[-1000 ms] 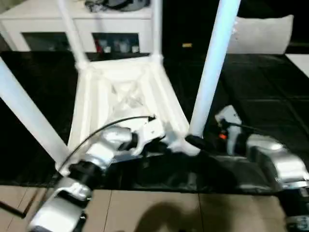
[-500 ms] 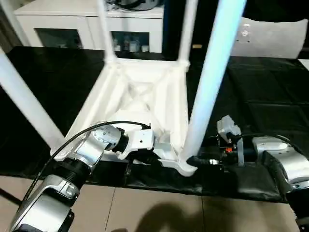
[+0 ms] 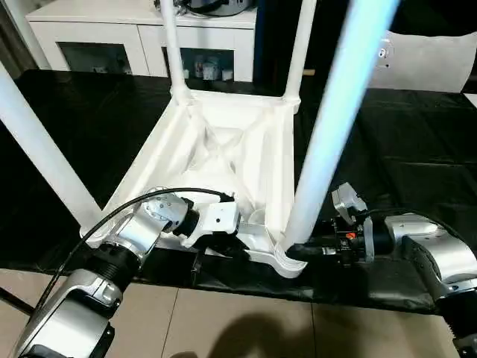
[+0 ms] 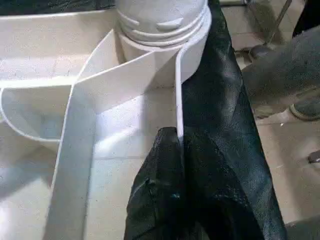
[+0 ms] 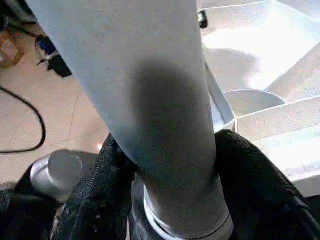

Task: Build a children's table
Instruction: Rotate leg to tighten

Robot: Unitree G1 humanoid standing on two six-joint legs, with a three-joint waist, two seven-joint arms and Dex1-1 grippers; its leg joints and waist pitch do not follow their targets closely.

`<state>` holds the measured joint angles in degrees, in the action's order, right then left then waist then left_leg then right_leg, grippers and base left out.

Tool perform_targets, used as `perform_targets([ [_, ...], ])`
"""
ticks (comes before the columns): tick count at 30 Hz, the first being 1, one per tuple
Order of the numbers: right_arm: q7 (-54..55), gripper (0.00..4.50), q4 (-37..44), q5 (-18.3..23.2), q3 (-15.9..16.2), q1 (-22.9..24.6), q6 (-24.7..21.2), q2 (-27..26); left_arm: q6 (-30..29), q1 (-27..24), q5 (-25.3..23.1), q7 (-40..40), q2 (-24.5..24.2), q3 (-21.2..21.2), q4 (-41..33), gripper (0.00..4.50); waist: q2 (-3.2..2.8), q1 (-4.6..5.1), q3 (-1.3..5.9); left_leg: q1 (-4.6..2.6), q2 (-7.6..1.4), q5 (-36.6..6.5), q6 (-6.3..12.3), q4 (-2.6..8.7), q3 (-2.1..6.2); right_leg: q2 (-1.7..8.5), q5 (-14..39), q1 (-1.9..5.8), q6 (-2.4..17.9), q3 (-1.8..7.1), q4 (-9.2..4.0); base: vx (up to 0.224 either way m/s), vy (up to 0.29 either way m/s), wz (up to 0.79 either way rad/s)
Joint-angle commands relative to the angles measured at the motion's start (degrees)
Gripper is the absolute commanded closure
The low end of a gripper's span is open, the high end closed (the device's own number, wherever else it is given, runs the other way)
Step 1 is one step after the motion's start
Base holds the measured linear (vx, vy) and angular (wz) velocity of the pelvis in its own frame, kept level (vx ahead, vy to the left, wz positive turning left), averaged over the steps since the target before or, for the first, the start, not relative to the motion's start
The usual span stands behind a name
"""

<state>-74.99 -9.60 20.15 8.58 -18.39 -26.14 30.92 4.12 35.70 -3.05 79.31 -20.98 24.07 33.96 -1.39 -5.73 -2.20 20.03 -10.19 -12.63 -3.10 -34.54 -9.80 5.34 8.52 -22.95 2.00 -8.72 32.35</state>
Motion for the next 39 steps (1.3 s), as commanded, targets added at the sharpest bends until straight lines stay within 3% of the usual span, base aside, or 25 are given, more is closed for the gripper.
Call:
perform_targets([
  [1,3.4,2.35,2.8,2.3,-0.6,-0.1,-3.4,-2.2,-3.3,-0.7,0.4,-2.6,1.2,-0.6,-2.2,4.50,1.26,0.23,3.69,0.13,-3.71,-4.0,4.98,3.85,0.73,4.69,18.2,3.70,7.4,4.01,-3.36,0.000,0.000,0.00],
  [3,12.7,2.37,2.3,-1.0,-1.0,-1.1,-5.0,-5.5,-8.0,-1.3,0.3,-6.3,2.2,-1.8,-4.0,4.50,1.22,0.69,3.46,0.01,-3.49,-5.1,3.96,4.00,0.82,4.54,20.9,3.50,6.6,3.87,-3.75,0.000,0.000,0.00],
  [5,21.6,2.39,0.6,-3.6,-2.2,-2.7,-7.1,-9.2,-11.7,-1.7,0.4,-9.8,3.8,-2.9,-5.3,4.50,1.41,1.66,3.03,-0.13,-2.65,-8.1,2.00,3.90,0.80,4.49,28.9,3.39,3.5,3.42,-4.91,0.000,0.000,0.00],
  [6,21.6,2.40,0.6,-3.6,-2.2,-2.7,-7.1,-9.2,-11.7,-1.7,0.4,-9.8,3.8,-2.9,-5.3,4.50,1.39,2.07,2.92,-0.04,-2.55,-8.4,1.54,3.93,0.91,4.44,30.4,3.44,3.0,3.21,-5.05,0.000,0.000,0.00],
  [8,30.4,2.42,-1.5,-5.0,-4.5,-4.6,-9.9,-13.2,-15.6,-1.8,0.6,-14.6,6.2,-4.2,-6.1,4.50,1.39,3.82,2.76,-0.16,-1.96,-10.8,0.69,3.46,1.07,4.25,35.6,3.20,0.2,2.30,-6.24,0.000,0.000,0.00],
  [10,34.8,2.44,-2.7,-6.3,-5.2,-5.5,-10.1,-15.1,-17.7,-1.7,0.4,-17.7,7.7,-4.9,-6.4,4.50,1.31,4.97,2.80,0.31,-1.84,-11.5,0.69,3.34,1.32,4.01,36.0,3.35,-1.0,1.78,-6.56,0.000,0.000,0.00],
  [11,41.7,2.45,-5.0,-8.3,-6.1,-7.3,-9.9,-18.4,-22.1,-0.9,-0.2,-24.0,10.9,-6.7,-6.2,4.50,0.98,5.75,2.93,0.06,-1.88,-11.9,0.80,3.21,1.30,3.99,35.0,3.14,-0.7,1.77,-6.58,0.000,0.000,0.00],
  [12,44.2,2.45,-5.9,-8.8,-6.4,-8.0,-9.7,-19.9,-23.5,-0.7,-0.4,-26.2,12.1,-7.2,-6.3,4.50,0.95,6.27,3.11,0.22,-1.96,-11.8,0.97,3.20,1.44,3.97,33.6,3.34,0.0,1.51,-6.62,0.000,0.000,0.00],
  [14,49.1,2.45,-9.0,-10.0,-6.9,-9.5,-7.6,-22.5,-24.5,0.8,-1.2,-32.4,15.1,-8.7,-4.3,4.50,0.92,6.83,3.40,0.61,-2.22,-10.3,1.90,3.39,1.62,4.11,29.7,3.59,1.3,1.84,-6.12,0.000,0.000,0.00],
  [15,49.1,2.45,-9.3,-10.1,-6.8,-9.7,-6.7,-22.7,-24.4,1.0,-1.3,-32.9,15.4,-8.7,-3.9,4.50,0.89,6.82,3.41,0.56,-2.34,-10.1,2.28,3.46,1.58,4.06,28.6,3.52,1.8,1.99,-6.04,0.000,0.000,0.00],
  [16,49.1,2.12,-9.5,-10.2,-6.7,-9.7,-6.3,-22.9,-24.3,1.2,-1.4,-33.2,15.6,-8.7,-3.7,4.50,0.95,6.70,3.44,0.49,-2.29,-9.7,2.72,3.44,1.50,4.03,27.6,3.45,2.2,2.16,-5.96,0.000,0.000,0.00],
  [17,47.5,1.93,-9.2,-9.9,-6.5,-9.7,-4.8,-23.1,-23.8,1.9,-1.8,-34.4,16.3,-8.7,-2.9,4.50,0.98,6.38,3.61,0.57,-2.41,-8.0,4.05,3.46,1.32,4.13,23.8,3.52,4.1,2.76,-5.25,0.000,0.000,0.00],
  [19,47.1,1.78,-9.0,-9.7,-6.7,-9.7,-4.7,-23.2,-23.8,2.1,-1.9,-34.7,16.3,-8.7,-2.8,4.50,1.07,6.09,3.79,0.71,-2.57,-5.6,5.37,3.41,1.30,4.12,19.8,3.67,5.9,3.18,-4.40,0.000,0.000,0.00],
  [23,44.2,1.33,-6.3,-9.1,-6.5,-7.9,-3.5,-21.7,-23.6,2.3,-3.0,-35.2,15.9,-8.1,-3.6,4.50,0.55,5.29,4.07,0.83,-2.74,-1.0,7.97,3.20,1.19,4.18,11.4,3.96,9.3,3.50,-3.14,0.000,0.000,0.00],
  [27,39.6,0.93,-4.5,-8.0,-6.8,-5.7,-2.4,-17.6,-20.0,1.1,-2.9,-31.3,13.7,-6.5,-3.8,4.50,0.46,4.66,3.87,0.61,-2.81,-3.2,8.10,3.31,1.05,4.14,14.2,3.98,8.6,3.46,-3.77,0.000,0.000,0.00],
  [30,37.5,0.89,-4.3,-7.8,-7.0,-5.3,-1.7,-16.0,-18.7,0.7,-2.4,-29.6,12.9,-6.4,-3.9,4.50,0.39,4.51,3.74,0.55,-2.92,-4.9,6.88,3.48,1.10,4.09,16.5,3.93,8.0,3.39,-3.99,0.000,0.000,0.00],
  [32,29.8,0.89,-3.5,-7.4,-6.5,-3.7,0.6,-10.9,-16.6,-0.3,-1.8,-24.7,10.2,-5.3,-4.4,4.50,0.28,4.09,3.69,0.36,-2.88,-6.3,6.34,3.49,1.06,4.17,18.1,3.92,7.4,3.44,-4.22,0.000,0.000,0.00],
  [36,25.0,0.56,-3.0,-6.7,-6.3,-3.0,1.2,-8.1,-14.4,-0.5,-1.5,-21.1,8.5,-4.4,-4.3,4.50,0.45,3.43,3.70,0.38,-2.95,-6.2,6.44,3.57,1.07,4.20,18.0,3.94,7.5,3.48,-4.06,0.000,0.000,0.00],
  [39,19.4,0.32,-3.1,-6.0,-5.4,-2.8,2.5,-4.0,-9.3,-0.8,-1.3,-14.3,5.4,-2.1,-4.3,4.50,0.46,3.09,3.77,0.27,-3.22,-5.6,6.82,3.58,1.14,4.23,16.9,3.81,7.8,3.60,-3.83,0.000,0.000,0.00],
])
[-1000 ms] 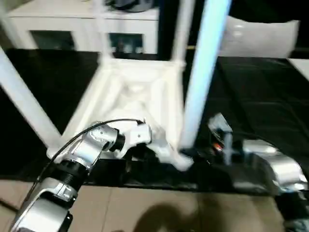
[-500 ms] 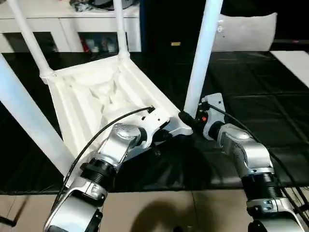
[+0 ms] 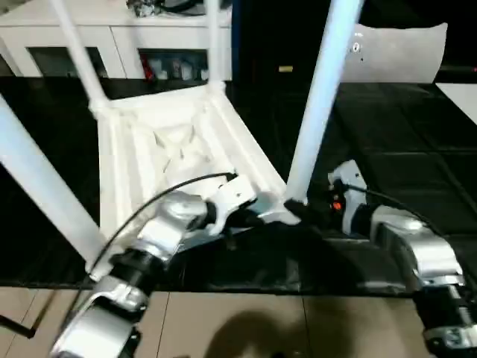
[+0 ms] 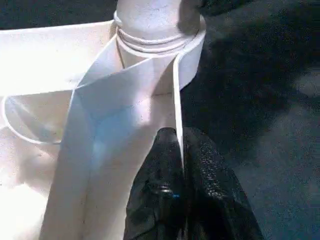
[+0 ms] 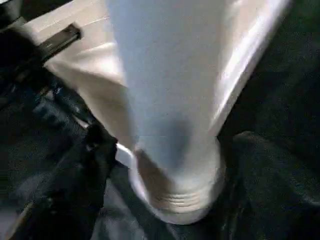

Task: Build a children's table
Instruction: Rotate leg to tighten

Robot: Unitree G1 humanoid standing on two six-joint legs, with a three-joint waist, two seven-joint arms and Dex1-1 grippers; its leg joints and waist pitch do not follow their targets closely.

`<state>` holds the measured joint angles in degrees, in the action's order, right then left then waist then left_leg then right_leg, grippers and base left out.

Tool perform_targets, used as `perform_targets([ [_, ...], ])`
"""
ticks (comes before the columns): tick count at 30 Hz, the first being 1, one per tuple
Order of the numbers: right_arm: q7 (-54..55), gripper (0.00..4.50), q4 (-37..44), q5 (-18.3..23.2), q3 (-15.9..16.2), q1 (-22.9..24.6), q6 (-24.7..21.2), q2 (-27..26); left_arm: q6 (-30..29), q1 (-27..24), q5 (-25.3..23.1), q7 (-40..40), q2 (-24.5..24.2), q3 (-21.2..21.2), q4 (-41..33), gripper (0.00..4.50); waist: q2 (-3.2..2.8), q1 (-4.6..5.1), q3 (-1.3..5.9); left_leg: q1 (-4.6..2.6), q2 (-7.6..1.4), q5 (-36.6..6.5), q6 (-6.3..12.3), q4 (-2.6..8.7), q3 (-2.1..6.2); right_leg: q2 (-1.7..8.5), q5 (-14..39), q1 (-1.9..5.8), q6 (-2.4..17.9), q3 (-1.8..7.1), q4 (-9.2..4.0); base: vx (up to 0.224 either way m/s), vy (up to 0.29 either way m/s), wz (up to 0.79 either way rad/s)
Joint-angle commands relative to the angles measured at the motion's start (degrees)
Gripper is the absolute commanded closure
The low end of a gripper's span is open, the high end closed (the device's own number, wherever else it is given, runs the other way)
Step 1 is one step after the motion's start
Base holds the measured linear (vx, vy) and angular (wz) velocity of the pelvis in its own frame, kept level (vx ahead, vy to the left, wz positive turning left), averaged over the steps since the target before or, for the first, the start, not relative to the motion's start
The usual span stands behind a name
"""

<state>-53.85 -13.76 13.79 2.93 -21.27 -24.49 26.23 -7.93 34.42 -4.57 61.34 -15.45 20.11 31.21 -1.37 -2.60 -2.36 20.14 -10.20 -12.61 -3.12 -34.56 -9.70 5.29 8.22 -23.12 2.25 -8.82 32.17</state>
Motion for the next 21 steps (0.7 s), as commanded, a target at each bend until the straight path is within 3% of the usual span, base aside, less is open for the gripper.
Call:
perform_targets([
  [1,-2.4,0.32,0.9,0.1,0.5,0.1,1.4,1.2,3.3,0.4,0.2,4.7,-0.6,2.2,-1.7,4.50,0.44,-0.23,3.91,0.09,-3.29,-5.3,6.71,3.61,0.93,4.26,16.4,3.90,7.8,3.83,-3.48,0.000,0.000,0.00],
  [7,-14.8,0.32,1.2,1.5,3.4,0.8,3.1,6.2,9.0,1.0,-0.7,11.8,-4.4,4.6,-0.2,4.50,0.45,-1.71,4.01,-0.01,-3.64,-4.7,6.88,3.57,0.79,4.35,14.3,3.90,8.8,3.91,-2.94,0.000,0.000,0.00],
  [10,-18.5,0.66,1.5,2.9,4.7,1.0,3.0,7.2,11.3,1.1,0.1,16.2,-5.9,5.7,-0.2,4.50,0.73,-2.30,3.97,-0.06,-3.62,-4.9,6.72,3.62,0.67,4.41,15.5,3.90,8.6,3.91,-3.12,0.000,0.000,0.00],
  [11,-18.7,0.70,1.6,3.0,4.8,1.1,3.0,7.3,11.4,1.1,0.2,16.3,-6.0,5.8,-0.3,4.50,0.54,-2.54,3.99,-0.12,-3.68,-4.9,6.51,3.66,0.69,4.42,15.9,3.83,8.5,3.94,-3.02,0.000,0.000,0.00],
  [21,-21.4,1.59,2.2,4.2,6.1,1.8,2.4,6.2,13.3,1.1,0.8,19.9,-6.9,6.4,-0.6,4.50,0.64,-2.82,3.99,-0.05,-3.57,-5.2,5.31,3.70,0.69,4.45,17.4,3.87,7.7,3.89,-3.21,0.000,0.000,0.00],
])
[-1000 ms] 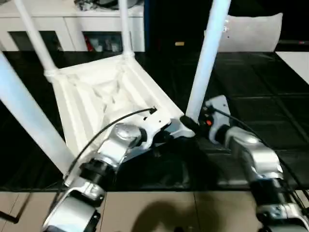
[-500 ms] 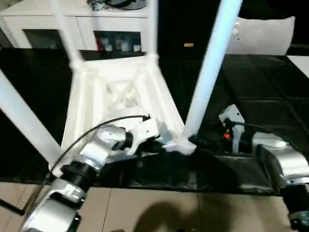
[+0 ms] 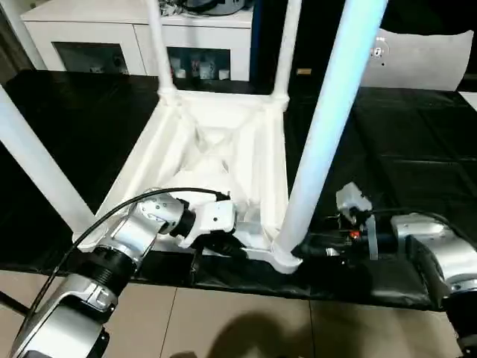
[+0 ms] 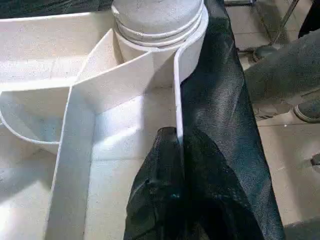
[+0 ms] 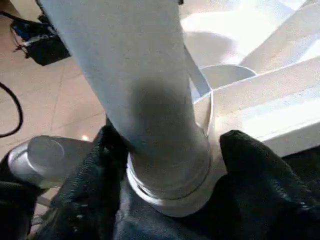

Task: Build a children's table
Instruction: Rotate leg to tighten

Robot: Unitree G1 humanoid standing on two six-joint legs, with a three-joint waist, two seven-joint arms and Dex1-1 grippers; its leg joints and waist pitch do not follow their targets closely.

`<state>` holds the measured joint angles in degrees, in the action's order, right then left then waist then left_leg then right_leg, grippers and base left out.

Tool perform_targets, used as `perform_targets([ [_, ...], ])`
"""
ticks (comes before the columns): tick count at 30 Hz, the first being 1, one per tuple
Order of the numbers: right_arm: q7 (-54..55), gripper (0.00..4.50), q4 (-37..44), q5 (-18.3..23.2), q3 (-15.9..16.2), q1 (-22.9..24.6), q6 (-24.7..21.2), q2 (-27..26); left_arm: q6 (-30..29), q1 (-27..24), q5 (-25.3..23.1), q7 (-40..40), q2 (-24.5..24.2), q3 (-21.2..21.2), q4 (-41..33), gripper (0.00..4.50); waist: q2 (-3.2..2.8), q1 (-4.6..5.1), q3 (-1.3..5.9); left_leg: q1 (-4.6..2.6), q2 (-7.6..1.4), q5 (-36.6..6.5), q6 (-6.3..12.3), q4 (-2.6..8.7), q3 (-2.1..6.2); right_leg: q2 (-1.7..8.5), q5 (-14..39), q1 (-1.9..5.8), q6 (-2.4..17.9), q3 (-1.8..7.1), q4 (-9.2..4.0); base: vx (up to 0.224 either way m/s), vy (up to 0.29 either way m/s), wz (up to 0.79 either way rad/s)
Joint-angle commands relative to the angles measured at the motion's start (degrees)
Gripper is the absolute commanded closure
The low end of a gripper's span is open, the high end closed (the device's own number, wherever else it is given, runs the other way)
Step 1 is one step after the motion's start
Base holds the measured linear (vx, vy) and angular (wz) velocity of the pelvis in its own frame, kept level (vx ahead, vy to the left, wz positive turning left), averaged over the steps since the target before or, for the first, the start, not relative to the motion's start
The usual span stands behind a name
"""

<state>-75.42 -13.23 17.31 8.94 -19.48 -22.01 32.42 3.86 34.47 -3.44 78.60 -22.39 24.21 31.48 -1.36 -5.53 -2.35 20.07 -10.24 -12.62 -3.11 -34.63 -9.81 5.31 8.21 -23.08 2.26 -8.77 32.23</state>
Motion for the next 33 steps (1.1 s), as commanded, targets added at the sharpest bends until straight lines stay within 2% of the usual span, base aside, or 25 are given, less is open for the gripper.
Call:
perform_targets([
  [1,0.1,1.59,1.6,0.7,0.2,0.0,0.1,-0.2,1.6,1.0,-0.2,2.8,0.1,2.3,-0.9,4.50,0.58,0.12,3.96,0.03,-3.55,-5.2,5.28,3.79,0.82,4.42,17.6,3.81,7.6,3.81,-3.32,0.000,0.000,0.00],
  [3,0.0,1.93,1.4,0.8,0.4,-0.1,0.1,-0.7,1.8,1.1,-0.3,2.9,0.2,2.4,-0.7,4.50,0.55,0.16,4.01,0.03,-3.57,-5.2,5.13,3.78,0.85,4.39,17.6,3.79,7.5,3.80,-3.31,0.000,0.000,0.00],
  [7,-0.4,2.08,1.0,0.9,0.8,-0.5,-0.2,-1.4,2.1,1.0,-0.4,3.1,0.3,2.4,-0.4,4.50,0.57,0.18,4.03,0.07,-3.62,-4.8,5.07,3.79,0.88,4.39,16.5,3.82,7.8,3.84,-3.13,0.000,0.000,0.00],
  [8,-0.6,2.32,1.1,1.1,0.8,-0.5,-0.6,-1.4,2.1,0.9,-0.5,3.1,0.3,2.4,-0.4,4.50,0.64,0.22,3.98,0.09,-3.55,-5.0,5.05,3.80,0.83,4.37,16.8,3.83,7.8,3.82,-3.20,0.000,0.000,0.00],
  [12,-0.7,2.43,1.6,2.0,0.8,-0.3,-1.5,-1.4,1.3,0.6,-0.5,2.6,0.1,2.2,-0.6,4.50,0.65,0.22,3.94,0.03,-3.48,-5.4,4.83,3.82,0.81,4.38,18.6,3.83,7.1,3.79,-3.41,0.000,0.000,0.00],
  [14,0.0,2.47,3.9,4.5,-0.4,0.6,-3.9,-2.4,-2.4,0.1,0.2,0.0,0.8,0.8,-1.7,4.50,0.59,0.23,3.94,0.04,-3.55,-5.0,4.78,3.83,0.83,4.29,18.1,3.90,7.1,3.82,-3.29,0.000,0.000,0.00],
  [15,0.0,2.48,3.9,4.5,-0.4,0.6,-3.9,-2.4,-2.4,0.1,0.2,0.0,0.8,0.8,-1.7,4.50,0.60,0.16,3.94,-0.01,-3.65,-4.9,4.78,3.87,0.87,4.39,17.9,3.88,7.2,3.84,-3.31,0.000,0.000,0.00],
  [16,3.0,2.48,5.5,4.6,-0.8,0.9,-5.8,-3.6,-6.2,-0.2,0.8,-2.6,2.0,-0.4,-2.8,4.50,0.67,0.27,3.92,0.07,-3.58,-5.0,4.74,3.85,0.82,4.36,18.0,3.89,7.2,3.82,-3.31,0.000,0.000,0.00],
  [18,8.5,2.50,5.7,2.9,-1.2,0.6,-7.0,-5.6,-10.0,-0.6,1.0,-5.9,3.5,-1.4,-4.0,4.50,0.71,0.39,3.84,0.02,-3.58,-5.1,4.25,3.94,0.92,4.38,18.8,3.81,7.0,3.78,-3.42,0.000,0.000,0.00],
  [21,18.0,2.51,3.9,0.0,-2.5,-0.9,-8.4,-9.5,-14.2,-1.0,1.0,-10.8,6.1,-2.5,-5.2,4.50,0.80,1.20,3.52,0.04,-2.84,-7.2,2.96,3.93,0.85,4.38,25.0,3.80,4.8,3.37,-4.50,0.000,0.000,0.00],
  [22,21.4,2.52,3.0,-0.7,-3.2,-1.6,-9.4,-11.1,-15.8,-1.1,1.1,-12.6,7.1,-3.0,-5.5,4.50,0.91,1.70,3.44,0.10,-2.63,-7.2,2.49,3.89,0.88,4.27,26.9,3.82,3.7,3.17,-4.80,0.000,0.000,0.00],
  [24,29.1,2.53,1.1,-3.1,-4.3,-3.2,-10.8,-14.4,-19.4,-1.0,0.8,-17.9,10.2,-4.2,-5.4,4.50,0.92,3.38,3.38,0.57,-2.22,-7.8,1.69,3.71,1.13,4.02,29.5,3.94,2.1,2.53,-5.25,0.000,0.000,0.00],
  [26,35.8,2.53,-0.8,-5.0,-5.3,-4.6,-11.2,-17.4,-21.8,-0.6,0.2,-22.5,13.0,-5.0,-4.8,4.50,0.93,4.35,3.50,0.44,-1.81,-8.5,2.04,3.32,1.06,3.98,30.9,3.77,1.2,2.22,-5.77,0.000,0.000,0.00],
  [27,40.1,2.53,-2.3,-5.6,-6.4,-5.7,-11.3,-19.4,-23.1,-0.2,-0.2,-25.0,14.5,-5.4,-4.2,4.50,0.85,5.08,3.50,0.45,-1.76,-8.4,2.38,3.28,1.03,3.82,30.5,3.53,1.5,2.23,-5.82,0.000,0.000,0.00],
  [28,45.2,2.53,-4.4,-5.9,-7.9,-7.2,-11.1,-22.1,-24.7,0.5,-0.6,-28.3,16.5,-5.9,-3.2,4.50,0.31,5.30,3.60,0.51,-1.84,-8.3,2.44,3.28,1.20,3.90,30.0,3.67,1.7,2.16,-5.73,0.000,0.000,0.00],
  [29,45.2,2.53,-4.5,-5.9,-7.9,-7.2,-11.1,-22.1,-24.7,0.5,-0.6,-28.3,16.5,-5.9,-3.2,4.50,0.55,5.91,3.63,0.55,-1.82,-8.5,2.74,3.28,1.18,3.69,29.1,3.53,1.9,2.09,-5.86,0.000,0.000,0.00],
  [31,48.7,2.53,-6.2,-6.4,-8.4,-8.2,-9.8,-24.2,-25.4,1.4,-1.3,-31.8,18.6,-6.4,-2.0,4.50,0.50,6.27,3.73,0.64,-1.85,-8.2,3.78,3.26,1.17,3.70,27.4,3.59,2.5,2.29,-5.66,0.000,0.000,0.00],
  [32,50.5,2.53,-7.7,-6.9,-8.8,-9.1,-7.9,-26.1,-25.1,2.5,-2.1,-36.0,20.6,-7.1,-0.2,4.50,0.38,6.26,3.86,0.46,-1.92,-7.9,4.09,3.24,1.12,3.64,26.4,3.46,2.9,2.37,-5.60,0.000,0.000,0.00],
  [33,50.3,2.53,-7.9,-6.9,-8.8,-9.2,-7.1,-26.4,-24.4,2.9,-2.5,-36.9,21.0,-7.1,0.4,4.50,0.51,6.22,3.91,0.68,-1.90,-7.4,4.49,3.27,1.18,3.70,25.3,3.72,3.4,2.40,-5.33,0.000,0.000,0.00],
])
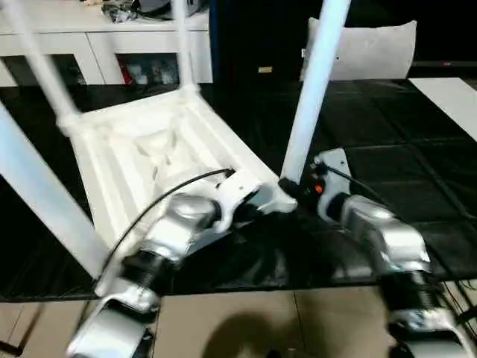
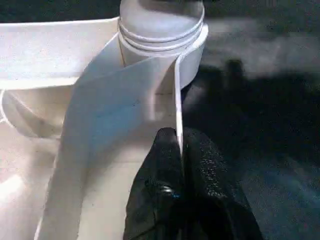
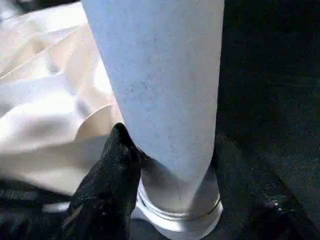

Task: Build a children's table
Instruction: Rotate leg to tighten

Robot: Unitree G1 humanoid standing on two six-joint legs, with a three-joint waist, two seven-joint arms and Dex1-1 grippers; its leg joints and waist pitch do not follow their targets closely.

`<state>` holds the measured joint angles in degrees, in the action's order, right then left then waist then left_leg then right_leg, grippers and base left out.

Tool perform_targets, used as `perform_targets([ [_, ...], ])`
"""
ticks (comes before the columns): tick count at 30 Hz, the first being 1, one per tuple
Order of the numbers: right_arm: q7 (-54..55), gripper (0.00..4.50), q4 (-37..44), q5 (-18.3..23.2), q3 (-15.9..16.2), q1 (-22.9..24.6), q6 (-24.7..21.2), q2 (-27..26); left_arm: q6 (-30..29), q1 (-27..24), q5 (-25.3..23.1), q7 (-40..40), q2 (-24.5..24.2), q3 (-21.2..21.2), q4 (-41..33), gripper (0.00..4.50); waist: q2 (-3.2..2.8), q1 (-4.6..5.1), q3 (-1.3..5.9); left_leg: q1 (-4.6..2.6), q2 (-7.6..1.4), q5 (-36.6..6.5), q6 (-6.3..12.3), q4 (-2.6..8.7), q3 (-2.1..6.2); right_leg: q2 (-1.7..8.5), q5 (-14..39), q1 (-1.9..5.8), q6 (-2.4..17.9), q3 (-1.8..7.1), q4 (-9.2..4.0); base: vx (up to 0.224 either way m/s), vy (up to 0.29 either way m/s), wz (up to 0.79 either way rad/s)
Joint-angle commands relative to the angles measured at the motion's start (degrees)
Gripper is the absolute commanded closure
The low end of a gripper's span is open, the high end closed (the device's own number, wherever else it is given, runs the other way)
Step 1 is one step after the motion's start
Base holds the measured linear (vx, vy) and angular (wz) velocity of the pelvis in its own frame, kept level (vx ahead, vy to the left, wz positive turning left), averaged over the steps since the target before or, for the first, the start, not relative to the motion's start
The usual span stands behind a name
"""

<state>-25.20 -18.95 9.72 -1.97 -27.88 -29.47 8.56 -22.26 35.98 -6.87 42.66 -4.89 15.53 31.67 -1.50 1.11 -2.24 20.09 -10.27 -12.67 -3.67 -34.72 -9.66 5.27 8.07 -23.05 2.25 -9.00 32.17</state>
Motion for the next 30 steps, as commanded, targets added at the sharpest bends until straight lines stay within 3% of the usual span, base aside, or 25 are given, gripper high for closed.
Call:
perform_targets([
  [1,0.1,2.00,-2.2,0.7,2.1,-0.8,0.3,-2.6,1.8,1.4,0.9,-1.0,3.5,1.6,0.2,4.50,0.65,-0.52,3.82,0.77,-1.89,-6.9,5.40,3.39,1.02,3.72,24.8,3.80,3.5,2.65,-5.20,0.000,0.000,0.00],
  [4,-1.9,1.81,-0.9,0.7,2.3,0.0,1.1,-2.7,2.0,1.9,-0.2,-2.1,3.8,1.8,0.4,4.50,0.34,-0.86,3.90,0.81,-2.33,-5.7,6.63,3.52,1.13,3.89,21.1,3.90,4.9,3.00,-4.58,0.000,0.000,0.00],
  [6,-5.5,1.52,1.0,0.3,3.5,1.7,3.3,0.0,3.1,1.5,-0.3,-0.3,2.6,2.2,-0.3,4.50,0.35,-0.97,3.86,0.70,-2.37,-6.2,6.78,3.53,1.04,3.90,20.7,3.90,5.4,3.06,-4.61,0.000,0.000,0.00],
  [9,-9.8,1.36,2.4,1.3,3.5,3.2,5.3,3.0,5.6,0.9,-0.4,2.1,0.7,3.2,-0.4,4.50,0.37,-1.91,3.88,0.64,-2.40,-6.4,7.54,3.52,0.93,4.00,20.1,4.01,5.4,3.24,-4.54,0.000,0.000,0.00],
  [17,-23.1,0.61,4.7,2.5,3.5,6.9,9.1,13.1,11.9,-0.7,-0.2,10.9,-5.8,4.9,-0.5,4.50,0.40,-3.08,3.66,0.30,-2.66,-8.0,7.27,3.76,0.93,4.04,22.4,3.87,4.9,3.27,-4.71,0.000,0.000,0.00],
  [22,-33.6,0.61,5.8,3.6,5.1,8.8,10.6,19.2,18.7,-1.4,0.6,20.4,-10.9,7.3,-0.3,4.50,0.31,-3.82,3.73,0.28,-3.00,-7.6,7.30,3.87,1.04,4.16,20.5,3.86,5.7,3.46,-4.32,0.000,0.000,0.00],
  [30,-45.1,0.61,4.9,6.0,7.3,8.6,14.0,22.8,27.8,-0.2,1.2,32.5,-16.0,10.4,1.5,4.50,0.51,-5.01,3.73,0.09,-3.33,-7.1,6.89,3.94,0.80,4.24,19.6,3.71,6.8,3.65,-3.88,0.000,0.000,0.00],
])
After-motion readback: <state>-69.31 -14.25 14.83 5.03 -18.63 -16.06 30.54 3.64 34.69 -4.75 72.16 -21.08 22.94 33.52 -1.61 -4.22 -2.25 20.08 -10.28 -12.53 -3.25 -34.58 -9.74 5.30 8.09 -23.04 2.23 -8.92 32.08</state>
